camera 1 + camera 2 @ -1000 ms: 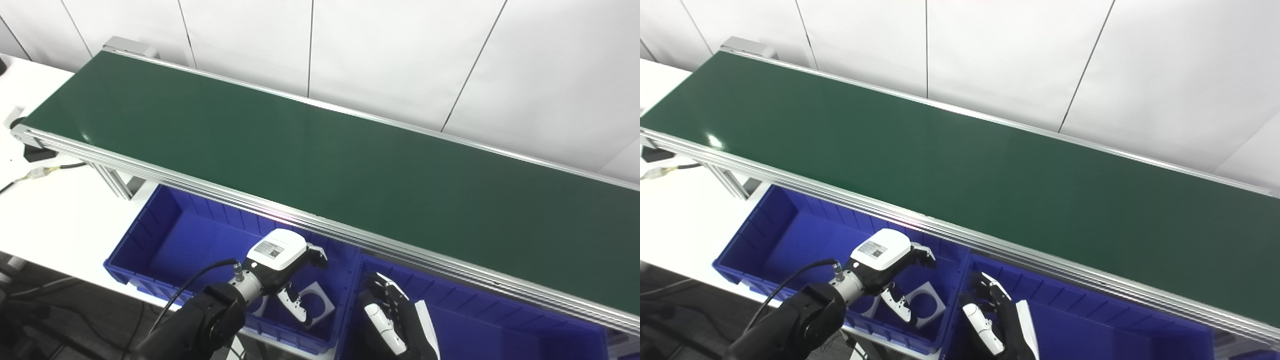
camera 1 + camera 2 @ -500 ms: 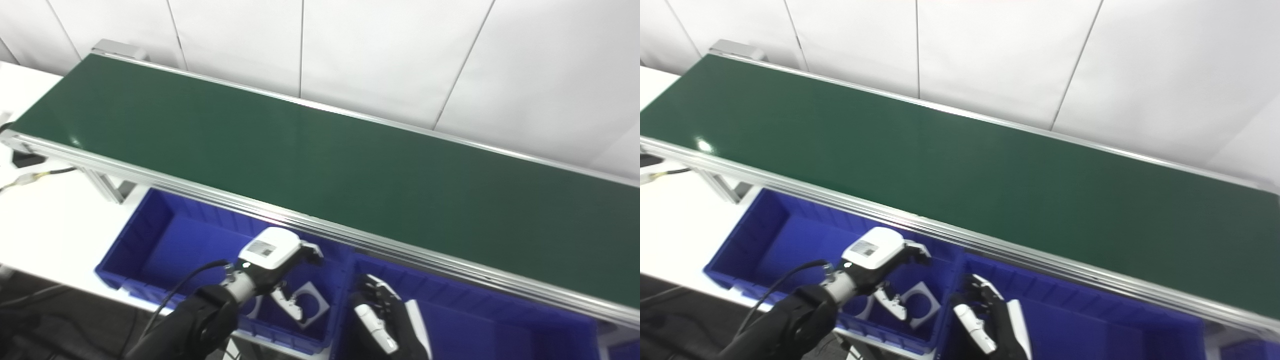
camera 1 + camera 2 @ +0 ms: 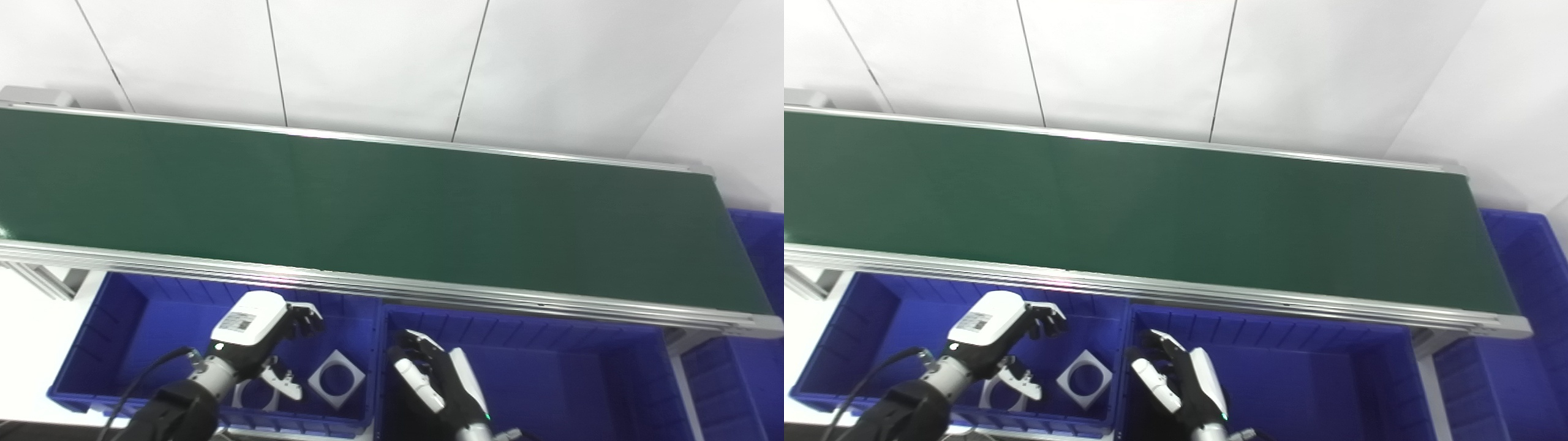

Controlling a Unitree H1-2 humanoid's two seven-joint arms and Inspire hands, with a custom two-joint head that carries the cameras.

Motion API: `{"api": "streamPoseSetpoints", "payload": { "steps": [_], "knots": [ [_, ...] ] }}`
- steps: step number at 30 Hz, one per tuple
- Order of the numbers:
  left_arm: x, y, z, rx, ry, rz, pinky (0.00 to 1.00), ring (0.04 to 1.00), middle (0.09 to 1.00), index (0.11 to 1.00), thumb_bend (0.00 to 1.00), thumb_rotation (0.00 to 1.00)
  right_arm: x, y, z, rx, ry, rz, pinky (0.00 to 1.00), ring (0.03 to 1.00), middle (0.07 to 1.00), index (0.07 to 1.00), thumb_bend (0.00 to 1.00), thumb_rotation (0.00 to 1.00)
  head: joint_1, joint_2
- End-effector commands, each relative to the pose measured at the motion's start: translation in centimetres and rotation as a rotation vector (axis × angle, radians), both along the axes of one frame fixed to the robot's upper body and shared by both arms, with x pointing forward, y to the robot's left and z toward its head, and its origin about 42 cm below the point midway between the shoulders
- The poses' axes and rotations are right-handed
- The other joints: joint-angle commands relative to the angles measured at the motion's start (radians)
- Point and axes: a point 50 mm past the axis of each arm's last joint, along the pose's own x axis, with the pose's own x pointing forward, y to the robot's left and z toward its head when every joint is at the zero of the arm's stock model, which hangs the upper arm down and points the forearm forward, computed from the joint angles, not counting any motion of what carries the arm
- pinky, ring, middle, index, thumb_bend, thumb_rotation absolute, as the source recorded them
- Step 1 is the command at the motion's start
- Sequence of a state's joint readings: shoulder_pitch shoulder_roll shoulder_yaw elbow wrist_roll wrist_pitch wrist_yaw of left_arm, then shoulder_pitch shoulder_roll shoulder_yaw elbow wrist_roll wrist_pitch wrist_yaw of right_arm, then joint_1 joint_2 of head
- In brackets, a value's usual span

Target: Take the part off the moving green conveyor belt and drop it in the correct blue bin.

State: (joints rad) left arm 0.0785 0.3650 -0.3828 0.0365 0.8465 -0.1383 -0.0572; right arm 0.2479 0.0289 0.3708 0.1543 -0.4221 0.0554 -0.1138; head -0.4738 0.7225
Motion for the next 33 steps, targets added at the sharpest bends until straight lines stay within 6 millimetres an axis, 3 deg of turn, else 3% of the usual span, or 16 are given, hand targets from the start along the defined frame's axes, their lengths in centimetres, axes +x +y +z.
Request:
{"api": "streamPoseSetpoints", "payload": {
  "steps": [1, 10, 12, 16, 20, 25, 29, 33],
  "knots": [
    [0.9, 1.1, 0.7, -0.012, -0.051, -0.009, 0.41, 0.499, 0.578, 0.618, 1.00, 0.13, 0.5, 5.3, 1.8, 0.108, -0.072, 0.017, 0.72, 0.788, 0.806, 0.810, 0.67, 0.94, -0.024, -0.001],
    [0.9, 1.9, 0.1, -0.039, -0.061, -0.007, 0.42, 0.498, 0.577, 0.628, 0.98, 0.16, 0.8, 5.7, 1.7, 0.096, -0.082, 0.022, 0.71, 0.782, 0.808, 0.808, 0.67, 0.96, -0.006, 0.013],
    [0.7, 1.5, 0.5, -0.148, -0.044, 0.015, 0.43, 0.505, 0.575, 0.621, 0.94, 0.16, 0.7, 5.5, 1.9, 0.117, -0.112, -0.005, 0.71, 0.779, 0.803, 0.805, 0.66, 0.94, 0.010, 0.017],
    [0.1, 0.3, 2.2, -0.374, -0.016, 0.027, 0.39, 0.483, 0.549, 0.607, 0.88, 0.07, 0.3, 4.7, 2.2, 0.173, -0.215, -0.085, 0.72, 0.783, 0.802, 0.808, 0.72, 0.97, 0.027, 0.023],
    [-0.5, -1.4, 4.1, -0.555, 0.035, 0.021, 0.42, 0.494, 0.550, 0.595, 0.86, 0.07, -0.4, 3.4, 2.4, 0.229, -0.292, -0.146, 0.70, 0.761, 0.803, 0.811, 0.73, 0.97, 0.037, 0.022],
    [-0.9, -3.9, 6.5, -0.807, 0.114, 0.025, 0.42, 0.498, 0.557, 0.578, 0.81, 0.09, -1.2, 1.6, 2.2, 0.277, -0.373, -0.190, 0.66, 0.738, 0.793, 0.790, 0.82, 1.00, 0.094, 0.023],
    [-1.5, -5.2, 7.6, -0.916, 0.170, 0.052, 0.45, 0.522, 0.580, 0.590, 0.79, 0.14, -1.7, 0.4, 2.5, 0.306, -0.420, -0.200, 0.64, 0.719, 0.778, 0.771, 0.80, 1.00, 0.142, 0.026],
    [-2.2, -6.2, 7.5, -1.061, 0.204, 0.080, 0.49, 0.568, 0.627, 0.624, 0.75, 0.30, -2.2, -0.8, 2.9, 0.314, -0.435, -0.213, 0.62, 0.703, 0.761, 0.752, 0.86, 1.00, 0.206, 0.033]
  ]
}}
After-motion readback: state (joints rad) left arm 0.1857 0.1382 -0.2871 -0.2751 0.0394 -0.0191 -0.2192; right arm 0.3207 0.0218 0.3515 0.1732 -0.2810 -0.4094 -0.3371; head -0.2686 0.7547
